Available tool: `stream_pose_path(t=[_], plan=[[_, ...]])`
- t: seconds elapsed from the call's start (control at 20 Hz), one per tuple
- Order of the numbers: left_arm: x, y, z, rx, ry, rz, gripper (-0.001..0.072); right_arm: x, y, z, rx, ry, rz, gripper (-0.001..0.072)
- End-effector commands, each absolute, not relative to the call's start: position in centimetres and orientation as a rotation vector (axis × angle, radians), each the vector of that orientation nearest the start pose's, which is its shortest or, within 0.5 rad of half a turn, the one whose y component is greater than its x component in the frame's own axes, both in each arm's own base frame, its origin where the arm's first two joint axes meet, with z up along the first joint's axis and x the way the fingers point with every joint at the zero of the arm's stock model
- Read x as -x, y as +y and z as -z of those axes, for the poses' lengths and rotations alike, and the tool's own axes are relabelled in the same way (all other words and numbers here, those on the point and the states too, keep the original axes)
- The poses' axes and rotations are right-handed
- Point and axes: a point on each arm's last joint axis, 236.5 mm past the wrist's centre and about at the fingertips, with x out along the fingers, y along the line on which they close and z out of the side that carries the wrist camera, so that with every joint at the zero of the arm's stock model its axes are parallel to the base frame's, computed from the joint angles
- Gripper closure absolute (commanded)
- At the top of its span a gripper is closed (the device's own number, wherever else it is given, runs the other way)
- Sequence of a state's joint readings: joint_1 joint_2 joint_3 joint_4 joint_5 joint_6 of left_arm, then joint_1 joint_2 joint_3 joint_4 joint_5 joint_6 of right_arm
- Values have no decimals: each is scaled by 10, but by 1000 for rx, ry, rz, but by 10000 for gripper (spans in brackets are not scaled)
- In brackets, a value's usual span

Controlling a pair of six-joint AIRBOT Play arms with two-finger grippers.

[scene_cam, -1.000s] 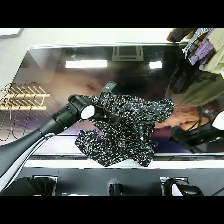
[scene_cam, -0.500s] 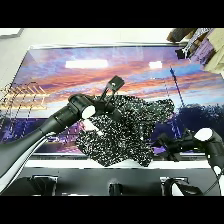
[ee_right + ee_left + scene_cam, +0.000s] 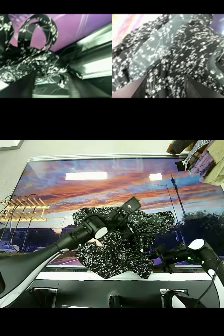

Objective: Fold the clothes and pants, and hang the long-sleeved shirts on hangers.

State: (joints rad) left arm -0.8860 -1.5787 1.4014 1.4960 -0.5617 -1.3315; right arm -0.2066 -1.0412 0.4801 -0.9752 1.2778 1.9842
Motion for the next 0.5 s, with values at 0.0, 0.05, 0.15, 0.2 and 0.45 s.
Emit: stream_pose_path(t=[0.0, 0.05, 0.15, 0.2, 0.45], plan=[[-346, -458, -33, -481, 586, 969, 178, -190, 89, 93, -1128, 1759, 278, 405], [-345, -462, -34, -477, 573, 974, 178, -192, 88, 95, -1128, 1750, 281, 596], [-342, -468, -36, -469, 555, 984, 178, -194, 88, 95, -1119, 1741, 263, 684], [-339, -471, -35, -472, 553, 990, 178, -193, 89, 94, -1113, 1746, 255, 684], [-326, -486, -30, -467, 543, 1019, 178, -186, 91, 92, -1088, 1779, 216, 684]])
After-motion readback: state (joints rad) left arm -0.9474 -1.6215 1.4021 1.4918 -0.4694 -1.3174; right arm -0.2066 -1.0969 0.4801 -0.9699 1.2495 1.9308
